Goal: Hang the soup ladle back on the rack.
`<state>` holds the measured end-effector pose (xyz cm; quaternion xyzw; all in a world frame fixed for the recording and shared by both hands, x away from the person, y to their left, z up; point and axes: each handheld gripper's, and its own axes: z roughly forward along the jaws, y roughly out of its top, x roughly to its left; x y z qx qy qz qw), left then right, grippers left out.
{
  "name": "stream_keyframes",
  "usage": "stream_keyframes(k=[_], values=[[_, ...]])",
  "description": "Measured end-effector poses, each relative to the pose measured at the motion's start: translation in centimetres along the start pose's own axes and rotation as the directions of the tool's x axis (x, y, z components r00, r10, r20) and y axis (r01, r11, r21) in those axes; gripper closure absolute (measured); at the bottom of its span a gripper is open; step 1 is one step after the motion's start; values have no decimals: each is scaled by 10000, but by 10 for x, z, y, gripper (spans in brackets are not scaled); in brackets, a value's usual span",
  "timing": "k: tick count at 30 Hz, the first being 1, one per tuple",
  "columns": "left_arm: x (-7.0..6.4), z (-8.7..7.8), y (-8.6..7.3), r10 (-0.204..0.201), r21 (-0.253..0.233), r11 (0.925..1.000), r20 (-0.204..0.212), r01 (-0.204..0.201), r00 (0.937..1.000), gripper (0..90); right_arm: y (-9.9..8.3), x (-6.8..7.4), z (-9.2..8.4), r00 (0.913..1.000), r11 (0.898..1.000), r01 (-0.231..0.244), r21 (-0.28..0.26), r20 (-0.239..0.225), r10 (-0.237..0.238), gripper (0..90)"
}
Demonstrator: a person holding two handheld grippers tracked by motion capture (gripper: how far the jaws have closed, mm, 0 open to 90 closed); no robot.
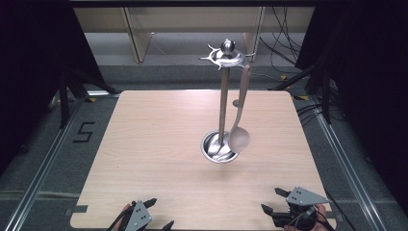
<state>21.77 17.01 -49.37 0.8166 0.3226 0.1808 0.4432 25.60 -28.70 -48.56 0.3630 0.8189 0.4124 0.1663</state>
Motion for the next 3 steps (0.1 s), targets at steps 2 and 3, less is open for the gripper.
stream_keyframes(k=[2, 3], values=[[0, 0, 0, 53, 42, 10000, -18, -53, 10000, 147, -1, -2, 0, 9999, 9999, 115, 7, 99, -115, 262], [0, 0, 0, 93, 72, 9999, -26, -93, 10000, 147, -1, -3, 1, 9999, 9999, 100, -8, -12, -100, 263]])
